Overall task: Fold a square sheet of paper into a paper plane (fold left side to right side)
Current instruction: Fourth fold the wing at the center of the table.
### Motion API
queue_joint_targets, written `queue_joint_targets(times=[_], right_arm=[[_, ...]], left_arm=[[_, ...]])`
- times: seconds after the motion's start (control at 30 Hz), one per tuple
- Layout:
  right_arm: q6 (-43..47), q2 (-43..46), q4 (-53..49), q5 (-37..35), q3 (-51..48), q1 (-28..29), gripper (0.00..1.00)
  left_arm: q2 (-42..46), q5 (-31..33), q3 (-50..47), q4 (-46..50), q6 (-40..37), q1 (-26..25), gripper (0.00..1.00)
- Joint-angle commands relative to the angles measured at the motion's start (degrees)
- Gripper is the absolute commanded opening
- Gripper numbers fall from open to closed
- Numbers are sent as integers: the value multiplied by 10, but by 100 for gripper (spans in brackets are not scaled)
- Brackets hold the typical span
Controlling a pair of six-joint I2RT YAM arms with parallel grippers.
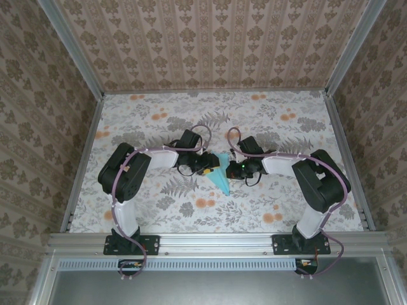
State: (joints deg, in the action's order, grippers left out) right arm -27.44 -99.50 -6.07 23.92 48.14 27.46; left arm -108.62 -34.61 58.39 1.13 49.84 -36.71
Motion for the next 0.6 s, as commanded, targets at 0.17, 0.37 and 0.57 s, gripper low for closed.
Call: queue_joint_targets(times=[0.17,0.37,0.57], right_arm=[[8,-27,-43,-29,-8,8,6],[10,-27,-49,-32,-4,11,6],[14,-29,-59,-35,2,12,6]], left_arm=[[62,26,37,95,-59,9,44],[30,-14,69,81,-62,-1,25],[-18,-45,107,77,-64,-13,22]])
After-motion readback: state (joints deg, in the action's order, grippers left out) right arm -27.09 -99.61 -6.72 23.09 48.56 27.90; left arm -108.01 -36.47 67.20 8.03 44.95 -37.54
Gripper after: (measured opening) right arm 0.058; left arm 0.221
